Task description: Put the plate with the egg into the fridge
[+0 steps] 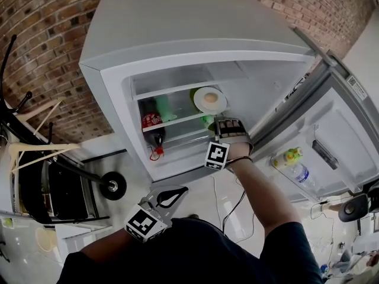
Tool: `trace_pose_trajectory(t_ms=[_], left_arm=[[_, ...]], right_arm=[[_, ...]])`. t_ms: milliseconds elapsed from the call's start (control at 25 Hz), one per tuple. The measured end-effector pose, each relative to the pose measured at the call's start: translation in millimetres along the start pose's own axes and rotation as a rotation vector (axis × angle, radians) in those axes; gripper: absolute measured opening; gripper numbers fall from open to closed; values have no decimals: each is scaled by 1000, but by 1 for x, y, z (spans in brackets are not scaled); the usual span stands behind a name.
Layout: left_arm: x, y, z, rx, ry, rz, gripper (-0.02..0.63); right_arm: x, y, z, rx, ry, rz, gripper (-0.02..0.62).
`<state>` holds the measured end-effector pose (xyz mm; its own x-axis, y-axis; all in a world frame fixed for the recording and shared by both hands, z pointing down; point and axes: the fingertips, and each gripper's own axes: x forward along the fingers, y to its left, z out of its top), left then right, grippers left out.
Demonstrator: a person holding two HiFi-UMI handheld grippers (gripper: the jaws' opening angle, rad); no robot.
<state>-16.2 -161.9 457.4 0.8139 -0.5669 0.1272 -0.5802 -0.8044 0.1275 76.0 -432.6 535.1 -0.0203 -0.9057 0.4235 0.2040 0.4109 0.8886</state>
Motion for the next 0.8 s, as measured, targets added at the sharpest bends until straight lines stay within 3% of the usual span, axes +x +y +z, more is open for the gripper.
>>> trace_pose_trajectory(t_ms=[400, 800], left_arm=[[4, -8, 8, 1, -23, -18, -2], [9, -19, 9, -1, -27, -49, -2]], right_arm=[[-94, 28, 5, 132, -98, 9, 137], [-179, 32, 30, 397, -249, 45, 44]])
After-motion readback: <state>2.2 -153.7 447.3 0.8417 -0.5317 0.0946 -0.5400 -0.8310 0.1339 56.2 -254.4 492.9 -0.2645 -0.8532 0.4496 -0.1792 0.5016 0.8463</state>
